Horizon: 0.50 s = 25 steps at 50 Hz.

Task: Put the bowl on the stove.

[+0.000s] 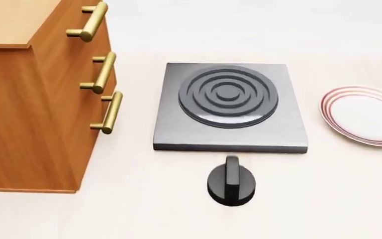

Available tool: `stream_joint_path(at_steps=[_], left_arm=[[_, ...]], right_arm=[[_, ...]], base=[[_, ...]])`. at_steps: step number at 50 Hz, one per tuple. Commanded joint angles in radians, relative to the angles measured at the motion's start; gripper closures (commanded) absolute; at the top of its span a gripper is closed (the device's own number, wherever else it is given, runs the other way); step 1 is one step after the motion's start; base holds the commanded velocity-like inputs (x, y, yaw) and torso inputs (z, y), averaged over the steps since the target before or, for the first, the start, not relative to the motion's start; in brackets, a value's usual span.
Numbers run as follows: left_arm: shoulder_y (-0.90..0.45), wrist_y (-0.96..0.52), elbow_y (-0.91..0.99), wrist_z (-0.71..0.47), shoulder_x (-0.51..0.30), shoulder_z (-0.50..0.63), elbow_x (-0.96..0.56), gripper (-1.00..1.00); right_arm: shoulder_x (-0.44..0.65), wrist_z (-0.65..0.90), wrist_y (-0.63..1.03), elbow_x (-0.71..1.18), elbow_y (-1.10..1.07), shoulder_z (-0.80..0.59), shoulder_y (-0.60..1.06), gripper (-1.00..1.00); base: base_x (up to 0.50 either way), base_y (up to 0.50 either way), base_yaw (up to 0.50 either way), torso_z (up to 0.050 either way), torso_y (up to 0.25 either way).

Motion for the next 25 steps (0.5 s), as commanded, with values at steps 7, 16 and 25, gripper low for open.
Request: stream_joint_path(at_steps=[7,16,25], left_arm=[[-0.026,-0.002,-0.008,0.02,0.024,0.001,0.026,-1.0],[-0.037,-0.003,-0.009,0.022,0.026,0.013,0.027,-1.0],[-0.043,-0.005,-0.01,0.026,0.028,0.02,0.025,-1.0]], right_arm=[[-0.022,-0.029,-0.022,-0.019,0.011,0.021,-0.005,-1.0],[-0.022,-0.021,-0.009,-0.014,-0.005,0.023,-0.009,-1.0],[-0.021,-0.025,-0.008,-0.01,-0.008,0.014,-0.012,-1.0]], base=[[0.5,-0.03,0.0,0.0,0.0],[0.5,-0.03,0.0,0.0,0.001],[0.5,-0.03,0.0,0.0,0.001]])
